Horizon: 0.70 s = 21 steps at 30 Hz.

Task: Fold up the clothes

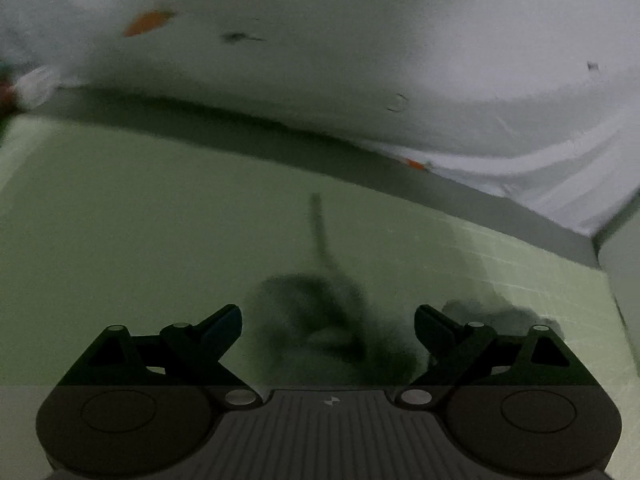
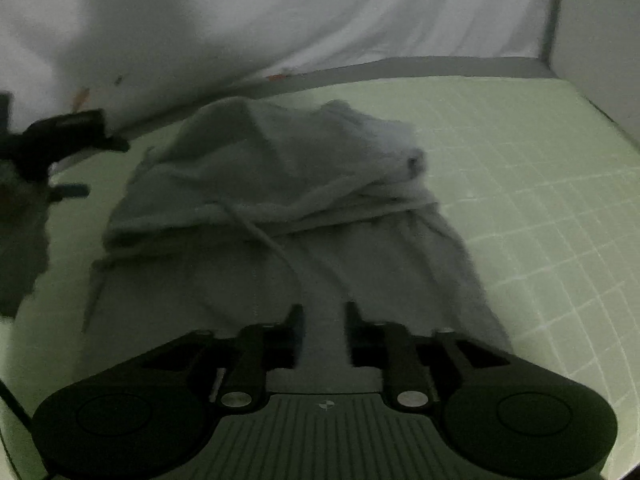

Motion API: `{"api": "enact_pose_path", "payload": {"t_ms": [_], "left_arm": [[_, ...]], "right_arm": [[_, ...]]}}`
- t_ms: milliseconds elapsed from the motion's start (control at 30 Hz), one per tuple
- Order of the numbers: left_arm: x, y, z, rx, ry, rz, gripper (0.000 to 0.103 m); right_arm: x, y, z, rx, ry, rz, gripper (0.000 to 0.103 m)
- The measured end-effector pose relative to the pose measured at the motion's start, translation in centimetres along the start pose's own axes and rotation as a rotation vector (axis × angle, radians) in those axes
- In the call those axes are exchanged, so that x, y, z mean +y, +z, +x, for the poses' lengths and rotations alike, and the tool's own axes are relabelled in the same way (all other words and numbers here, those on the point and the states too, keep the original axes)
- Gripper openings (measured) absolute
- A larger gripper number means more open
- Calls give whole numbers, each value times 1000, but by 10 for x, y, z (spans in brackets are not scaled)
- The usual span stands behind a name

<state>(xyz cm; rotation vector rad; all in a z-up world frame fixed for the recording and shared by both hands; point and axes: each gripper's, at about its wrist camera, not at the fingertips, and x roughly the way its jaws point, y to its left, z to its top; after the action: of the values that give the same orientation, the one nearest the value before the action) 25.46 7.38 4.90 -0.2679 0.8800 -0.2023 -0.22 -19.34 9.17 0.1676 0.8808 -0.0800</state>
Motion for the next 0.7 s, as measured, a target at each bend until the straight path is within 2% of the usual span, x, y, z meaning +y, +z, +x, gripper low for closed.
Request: {"api": "enact_pose_path", "payload": {"t_ms": [33,100,133,167,200,233,300,400,467,533,567,600,633,667,700], "left_arm": [[-5,6,11,18,8,14,95],[-19,16,39,71,77,74,87],[-24,20,54,109,109,106,66],[-28,24,71,154,141,135,40],[-32,25,76,151,160,163,27],[-34,26,76,132,174,190,4],[-40,29,61,85,134,210,4],[-50,22,3,-55,-8,238,4],[-56,11,-40,-120,-174,264,4],[-68,-13,-87,-87,-380,347,6],[-74,-28,-99,-45,-441,387,7],[-79,-45,-111,1,-498,424,12],[-83,-59,-115,41,-517,455,27],[-87,-71,-117,78,-524,483,52],[-93,-97,-117,129,-493,531,60]], "right_arm": [[0,2,0,-15,-3,3,47],[2,7,3,-31,9,11,47],[3,11,5,-36,14,17,47],[4,12,6,-38,19,18,47],[5,14,7,-40,24,19,47],[6,15,8,-42,30,20,47],[7,13,3,-48,34,5,47],[3,12,-3,-56,36,3,47],[-3,12,-7,-54,38,10,47],[-10,13,-6,-44,25,10,47],[-12,13,-6,-43,21,12,47],[-18,14,-6,-41,15,24,47],[-22,15,-6,-40,10,32,48],[-26,16,-5,-40,5,41,49],[-30,17,-5,-39,1,44,49]]}}
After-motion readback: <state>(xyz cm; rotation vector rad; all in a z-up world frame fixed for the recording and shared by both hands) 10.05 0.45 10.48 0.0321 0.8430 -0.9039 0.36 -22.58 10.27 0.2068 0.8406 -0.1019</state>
